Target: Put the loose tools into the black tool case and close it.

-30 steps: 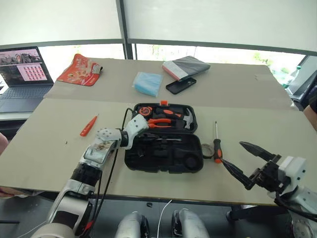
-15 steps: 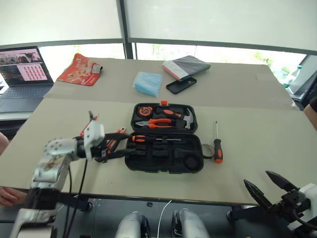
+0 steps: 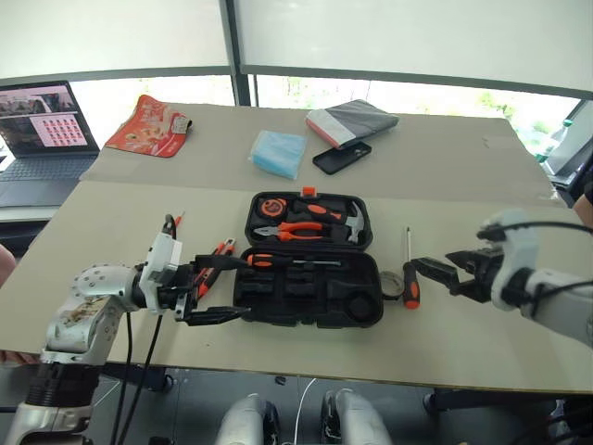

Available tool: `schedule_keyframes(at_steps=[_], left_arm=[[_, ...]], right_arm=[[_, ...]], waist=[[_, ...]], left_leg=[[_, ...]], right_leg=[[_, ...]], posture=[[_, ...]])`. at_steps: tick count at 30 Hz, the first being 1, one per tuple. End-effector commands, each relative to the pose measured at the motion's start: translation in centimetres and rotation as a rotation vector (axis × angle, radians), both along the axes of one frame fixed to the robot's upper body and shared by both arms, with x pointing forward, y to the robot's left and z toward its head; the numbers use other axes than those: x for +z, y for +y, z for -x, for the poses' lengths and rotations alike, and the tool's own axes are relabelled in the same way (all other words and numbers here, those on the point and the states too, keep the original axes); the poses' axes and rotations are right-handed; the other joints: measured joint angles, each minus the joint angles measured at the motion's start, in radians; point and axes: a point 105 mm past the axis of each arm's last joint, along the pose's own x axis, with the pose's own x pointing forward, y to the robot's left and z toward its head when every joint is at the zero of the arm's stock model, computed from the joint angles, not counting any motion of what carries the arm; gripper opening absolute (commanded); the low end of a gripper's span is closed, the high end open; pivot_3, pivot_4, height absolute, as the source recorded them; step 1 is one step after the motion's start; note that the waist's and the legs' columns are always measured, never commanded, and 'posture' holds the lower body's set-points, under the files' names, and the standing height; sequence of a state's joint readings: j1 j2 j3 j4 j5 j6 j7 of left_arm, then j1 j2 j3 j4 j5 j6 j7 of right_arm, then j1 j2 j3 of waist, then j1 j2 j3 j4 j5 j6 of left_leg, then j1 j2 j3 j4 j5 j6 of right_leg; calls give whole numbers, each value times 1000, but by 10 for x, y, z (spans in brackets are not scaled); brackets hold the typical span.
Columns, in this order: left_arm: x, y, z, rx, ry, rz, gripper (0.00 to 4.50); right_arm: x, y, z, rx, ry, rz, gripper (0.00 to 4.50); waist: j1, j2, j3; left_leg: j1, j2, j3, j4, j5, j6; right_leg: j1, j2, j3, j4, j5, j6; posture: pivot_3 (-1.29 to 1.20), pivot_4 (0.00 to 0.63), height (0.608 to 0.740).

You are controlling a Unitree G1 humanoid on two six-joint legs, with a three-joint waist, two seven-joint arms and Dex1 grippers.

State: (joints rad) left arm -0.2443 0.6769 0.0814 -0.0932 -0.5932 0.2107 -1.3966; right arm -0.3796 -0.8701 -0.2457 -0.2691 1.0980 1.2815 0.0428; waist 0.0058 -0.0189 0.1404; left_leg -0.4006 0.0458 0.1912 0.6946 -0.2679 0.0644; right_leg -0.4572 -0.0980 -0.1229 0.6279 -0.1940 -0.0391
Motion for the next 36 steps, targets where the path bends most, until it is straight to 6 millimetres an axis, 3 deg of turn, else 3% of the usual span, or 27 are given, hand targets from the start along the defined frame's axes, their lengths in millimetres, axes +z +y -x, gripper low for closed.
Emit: schedule_keyframes(at_steps=[1, 8, 14, 18, 21, 24, 26, 28, 30, 33, 36], left_arm=[[8, -4, 2, 19, -60, 21, 4480], [2, -7, 7, 49, -66, 38, 4480], [5, -4, 9, 97, -93, 43, 4500], [3, -2, 13, 121, -88, 44, 4500], [3, -2, 15, 139, -87, 53, 4500], [5, 1, 14, 169, -93, 67, 4500], [8, 5, 13, 186, -83, 79, 4500], [12, 11, 14, 196, -108, 89, 4500], [10, 17, 13, 212, -81, 78, 4500], [11, 22, 7, 254, -66, 105, 4500], [10, 26, 5, 272, -66, 102, 4500]], right_arm=[[-13, -3, -14, -69, 108, -10, 4500], [-43, 4, -24, -57, 227, 56, 4500], [-58, -9, -22, -95, 288, 90, 2925], [-61, -16, -19, -116, 313, 70, 1416], [-55, -20, -19, -106, 272, 64, 713], [-32, -19, -27, -49, 120, 39, 694], [-2, -15, -30, 82, -72, 53, 694], [39, 6, -21, 358, -309, 101, 694], [58, 30, -9, 583, -412, 170, 694], [61, 77, -3, 821, -407, 191, 694], [42, 115, -3, 1045, -370, 367, 694]], waist=[[-1, -1, 0], [-3, -1, 0], [-6, -1, 0], [-3, -1, -1], [2, -1, -1], [7, -1, -1], [6, -1, -1], [5, 4, 2], [-3, 6, 4], [-31, 6, 4], [-31, 5, 5]], left_leg=[[0, 0, 0, 0, 0, 0], [-1, 0, 1, 1, -1, 1], [1, 1, 1, 1, 0, -1], [2, 1, 1, 1, 1, -1], [2, 1, 1, 1, 0, -1], [1, 0, 1, 1, -1, 1], [0, -1, 1, 1, -1, 1], [-2, -2, 1, 1, -2, 2], [-3, -3, 2, 1, -1, 5], [2, 1, 2, 1, 0, 3], [3, 5, 1, 0, 0, -2]], right_leg=[[0, 0, 0, -1, 0, 1], [0, 0, 0, 0, -2, 7], [1, -1, 0, 2, -3, 8], [1, -1, 0, 2, -3, 8], [1, -2, 0, 2, -2, 8], [2, -4, 0, 1, -2, 9], [1, -8, -1, 0, -1, 10], [0, -8, -1, 0, -1, 12], [-2, -7, 0, 0, 0, 13], [1, -5, 0, 0, -1, 13], [0, -2, 0, 1, -1, 12]], posture=[[0, 150, 740], [0, 150, 740], [0, 150, 740], [0, 150, 740], [0, 150, 740], [0, 150, 740], [0, 150, 740], [0, 150, 740], [0, 150, 740], [0, 150, 740], [0, 150, 740]])
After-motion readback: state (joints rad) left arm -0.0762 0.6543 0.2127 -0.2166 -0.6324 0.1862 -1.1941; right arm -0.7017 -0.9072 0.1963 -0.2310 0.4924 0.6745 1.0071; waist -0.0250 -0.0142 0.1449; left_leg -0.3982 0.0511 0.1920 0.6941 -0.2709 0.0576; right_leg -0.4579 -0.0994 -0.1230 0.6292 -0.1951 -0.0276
